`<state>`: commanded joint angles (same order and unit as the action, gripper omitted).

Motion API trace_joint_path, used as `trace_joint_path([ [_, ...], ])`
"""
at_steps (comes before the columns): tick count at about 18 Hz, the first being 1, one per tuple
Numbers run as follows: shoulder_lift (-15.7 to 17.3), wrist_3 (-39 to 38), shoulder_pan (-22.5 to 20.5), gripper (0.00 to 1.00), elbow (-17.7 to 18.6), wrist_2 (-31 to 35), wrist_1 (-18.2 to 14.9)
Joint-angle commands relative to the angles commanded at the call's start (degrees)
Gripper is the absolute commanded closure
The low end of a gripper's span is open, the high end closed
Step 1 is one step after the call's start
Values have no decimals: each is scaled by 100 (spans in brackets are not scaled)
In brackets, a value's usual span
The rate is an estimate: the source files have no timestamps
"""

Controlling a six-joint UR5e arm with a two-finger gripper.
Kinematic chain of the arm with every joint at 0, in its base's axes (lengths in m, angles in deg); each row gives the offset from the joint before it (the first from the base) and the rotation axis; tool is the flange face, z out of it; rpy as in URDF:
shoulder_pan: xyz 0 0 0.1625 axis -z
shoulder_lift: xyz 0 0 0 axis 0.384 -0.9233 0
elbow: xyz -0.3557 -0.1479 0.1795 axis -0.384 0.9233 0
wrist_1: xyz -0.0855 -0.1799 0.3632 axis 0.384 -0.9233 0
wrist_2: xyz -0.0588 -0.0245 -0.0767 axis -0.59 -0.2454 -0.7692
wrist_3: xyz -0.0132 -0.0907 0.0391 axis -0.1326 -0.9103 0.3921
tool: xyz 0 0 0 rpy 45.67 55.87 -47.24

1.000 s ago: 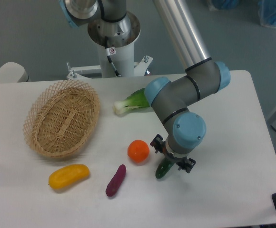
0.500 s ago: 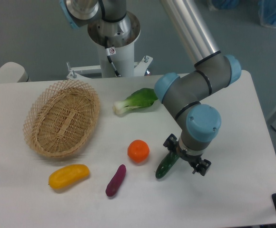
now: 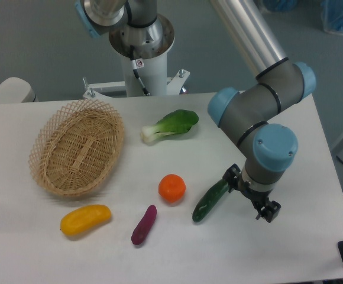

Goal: Place the cucumber on the table
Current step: 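Lift the open gripper up and away from the cucumber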

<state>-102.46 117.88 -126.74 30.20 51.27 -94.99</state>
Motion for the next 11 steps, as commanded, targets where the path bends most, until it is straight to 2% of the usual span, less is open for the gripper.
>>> trace_joint_path([
  [11, -115, 791, -132, 0, -62, 0, 9],
])
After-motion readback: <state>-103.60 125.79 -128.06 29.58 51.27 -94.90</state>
